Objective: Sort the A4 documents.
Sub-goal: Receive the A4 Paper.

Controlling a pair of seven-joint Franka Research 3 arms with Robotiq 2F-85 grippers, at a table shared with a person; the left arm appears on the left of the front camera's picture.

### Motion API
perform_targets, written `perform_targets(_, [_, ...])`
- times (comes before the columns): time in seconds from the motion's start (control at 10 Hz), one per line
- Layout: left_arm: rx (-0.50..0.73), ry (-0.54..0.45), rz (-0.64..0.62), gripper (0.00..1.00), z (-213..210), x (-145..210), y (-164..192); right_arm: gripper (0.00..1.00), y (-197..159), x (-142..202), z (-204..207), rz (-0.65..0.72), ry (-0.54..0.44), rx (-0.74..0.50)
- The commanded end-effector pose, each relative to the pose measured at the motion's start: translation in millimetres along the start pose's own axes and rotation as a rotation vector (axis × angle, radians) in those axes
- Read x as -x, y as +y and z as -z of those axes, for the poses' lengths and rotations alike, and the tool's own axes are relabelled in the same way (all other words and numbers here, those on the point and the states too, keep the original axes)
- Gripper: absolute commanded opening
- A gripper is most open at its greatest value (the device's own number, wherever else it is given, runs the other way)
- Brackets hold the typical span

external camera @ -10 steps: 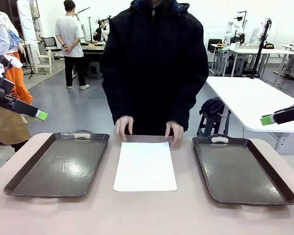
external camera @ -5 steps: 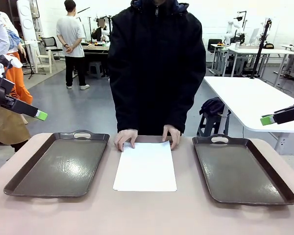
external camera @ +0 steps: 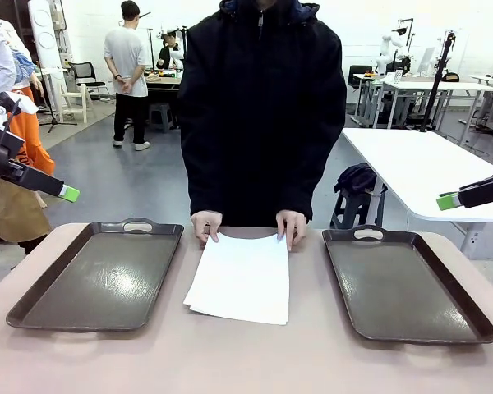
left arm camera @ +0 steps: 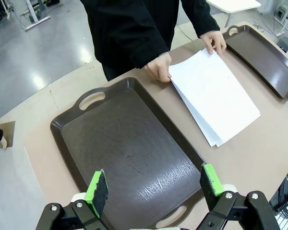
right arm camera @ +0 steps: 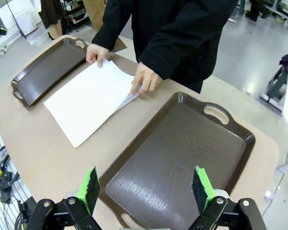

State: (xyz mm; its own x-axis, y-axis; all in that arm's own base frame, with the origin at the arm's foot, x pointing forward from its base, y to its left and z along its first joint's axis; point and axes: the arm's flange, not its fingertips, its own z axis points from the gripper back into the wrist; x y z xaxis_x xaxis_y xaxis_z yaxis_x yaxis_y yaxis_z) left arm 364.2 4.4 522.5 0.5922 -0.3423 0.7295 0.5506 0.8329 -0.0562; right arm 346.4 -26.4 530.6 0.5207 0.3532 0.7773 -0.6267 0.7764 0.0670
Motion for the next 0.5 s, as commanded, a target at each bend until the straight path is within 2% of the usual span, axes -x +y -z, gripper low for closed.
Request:
perform_targets(0.0, [0.002,-0.01,-0.003,1.0,0.9,-0.1,1.2,1.0,-0.3,0.4,0.4,0.001,-0.001,-0.003])
perform_targets(0.4, [0.002,-0.01,-0.003,1.0,0.9,-0.1,1.2,1.0,-0.3,0.4,0.4,0.001,-0.001,-0.003])
